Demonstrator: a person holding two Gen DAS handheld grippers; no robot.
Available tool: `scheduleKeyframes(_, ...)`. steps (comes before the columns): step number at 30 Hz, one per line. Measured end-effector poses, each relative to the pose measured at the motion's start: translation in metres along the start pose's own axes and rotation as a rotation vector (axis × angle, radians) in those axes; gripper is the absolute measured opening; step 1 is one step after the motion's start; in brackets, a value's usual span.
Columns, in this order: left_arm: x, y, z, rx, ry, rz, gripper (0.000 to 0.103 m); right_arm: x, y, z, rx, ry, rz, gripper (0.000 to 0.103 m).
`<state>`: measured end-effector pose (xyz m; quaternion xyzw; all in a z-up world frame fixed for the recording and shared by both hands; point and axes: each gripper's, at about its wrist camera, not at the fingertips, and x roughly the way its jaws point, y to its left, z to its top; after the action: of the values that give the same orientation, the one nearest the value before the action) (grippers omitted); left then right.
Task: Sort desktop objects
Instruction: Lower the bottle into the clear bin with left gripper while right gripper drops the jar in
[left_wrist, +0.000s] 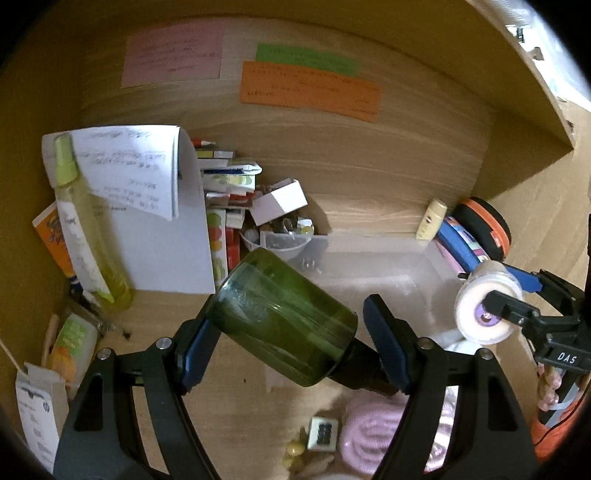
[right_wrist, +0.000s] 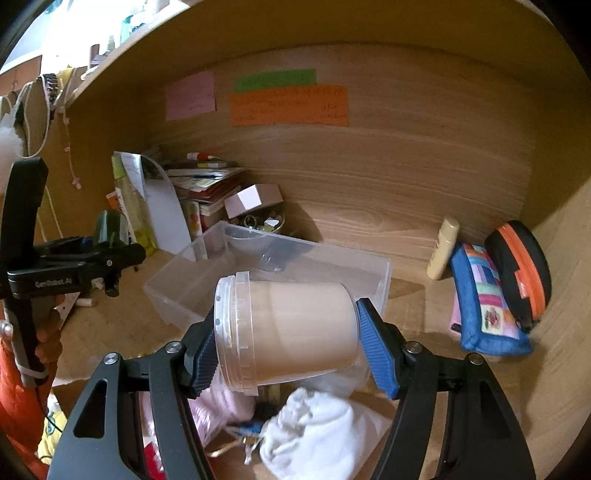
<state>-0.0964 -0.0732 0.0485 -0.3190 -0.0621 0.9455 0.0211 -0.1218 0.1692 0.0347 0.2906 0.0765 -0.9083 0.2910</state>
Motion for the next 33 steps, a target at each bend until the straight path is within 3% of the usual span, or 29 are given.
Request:
scheduleKeyframes(10, 0.051, -0.011, 0.014, 0.029, 0.084, -0.008, 0.076, 0.056, -0.008, 0.012, 0.002, 0.088, 0.040, 0.064)
scheduleKeyframes(18, 0.079, -0.025, 0.004, 0.079, 0.151, -0.021, 0.076, 0.073, -0.020, 0.006, 0.013, 0.144, 0.027, 0.064)
scheduleKeyframes(33, 0.084, -0.031, -0.003, 0.119, 0.166, -0.028, 0.077, 0.094, -0.009, -0.005, -0.023, 0.219, 0.006, 0.066)
